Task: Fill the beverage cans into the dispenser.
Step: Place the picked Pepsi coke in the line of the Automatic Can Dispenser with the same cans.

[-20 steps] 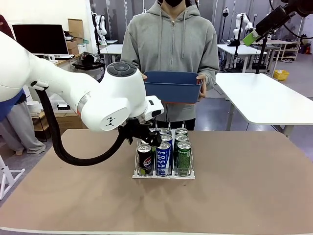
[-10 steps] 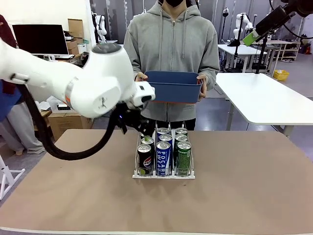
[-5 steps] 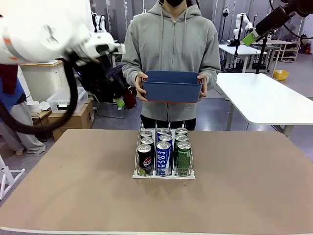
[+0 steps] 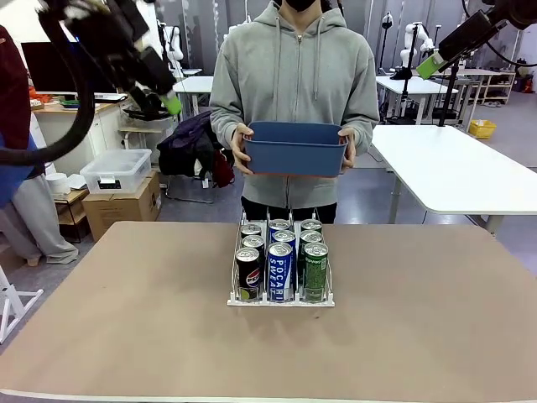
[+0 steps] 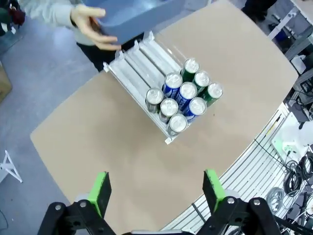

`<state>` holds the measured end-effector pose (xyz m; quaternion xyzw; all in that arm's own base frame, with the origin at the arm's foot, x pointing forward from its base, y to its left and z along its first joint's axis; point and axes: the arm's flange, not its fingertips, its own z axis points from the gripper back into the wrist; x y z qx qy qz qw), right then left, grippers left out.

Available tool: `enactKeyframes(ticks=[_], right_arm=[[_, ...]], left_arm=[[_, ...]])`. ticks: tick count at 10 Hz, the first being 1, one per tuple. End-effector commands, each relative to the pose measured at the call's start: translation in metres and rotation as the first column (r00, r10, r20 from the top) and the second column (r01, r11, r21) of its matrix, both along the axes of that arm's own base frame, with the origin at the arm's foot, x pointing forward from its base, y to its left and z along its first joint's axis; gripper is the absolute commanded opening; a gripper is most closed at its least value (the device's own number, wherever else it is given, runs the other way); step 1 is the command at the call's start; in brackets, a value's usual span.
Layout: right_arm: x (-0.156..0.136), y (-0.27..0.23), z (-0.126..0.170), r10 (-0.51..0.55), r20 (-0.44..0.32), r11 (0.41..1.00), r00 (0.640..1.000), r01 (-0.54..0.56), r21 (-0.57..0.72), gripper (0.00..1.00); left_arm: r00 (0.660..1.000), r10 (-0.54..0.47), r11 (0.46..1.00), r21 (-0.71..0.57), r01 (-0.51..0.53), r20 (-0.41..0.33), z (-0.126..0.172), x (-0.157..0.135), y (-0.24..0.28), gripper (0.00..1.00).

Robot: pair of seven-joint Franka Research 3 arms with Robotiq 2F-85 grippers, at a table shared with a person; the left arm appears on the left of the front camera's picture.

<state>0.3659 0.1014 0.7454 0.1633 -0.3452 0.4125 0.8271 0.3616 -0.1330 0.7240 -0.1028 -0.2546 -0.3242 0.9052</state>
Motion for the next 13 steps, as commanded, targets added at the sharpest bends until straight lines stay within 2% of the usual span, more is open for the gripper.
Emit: enactKeyframes(ticks=[1, 5, 8, 9, 13], right_arm=[[-0.001, -0.001, 0.000, 0.005, -0.008, 1.000, 1.000, -0.005, -0.001, 0.91], [-0.001, -0.001, 0.000, 0.005, -0.008, 1.000, 1.000, -0.005, -0.001, 0.91], [-0.001, -0.001, 0.000, 0.005, -0.008, 1.000, 1.000, -0.005, -0.001, 0.91], [-0.001, -0.001, 0.000, 0.005, -0.008, 1.000, 1.000, -0.005, -0.001, 0.91], [-0.001, -0.001, 0.000, 0.005, -0.008, 1.000, 1.000, -0.005, -0.001, 0.91]], left_arm=[[0.996, -0.052, 0.996, -0.070, 0.057, 0.077, 0.018, -0.011, 0.010, 1.00], [0.984, -0.092, 0.988, -0.107, 0.110, 0.155, 0.069, -0.049, 0.019, 1.00], [0.974, -0.081, 0.989, -0.103, 0.104, 0.211, 0.074, -0.058, 0.018, 1.00], [0.981, -0.059, 0.992, -0.102, 0.079, 0.186, 0.081, -0.059, 0.018, 1.00], [0.981, -0.059, 0.992, -0.102, 0.079, 0.186, 0.081, -0.059, 0.018, 1.00]])
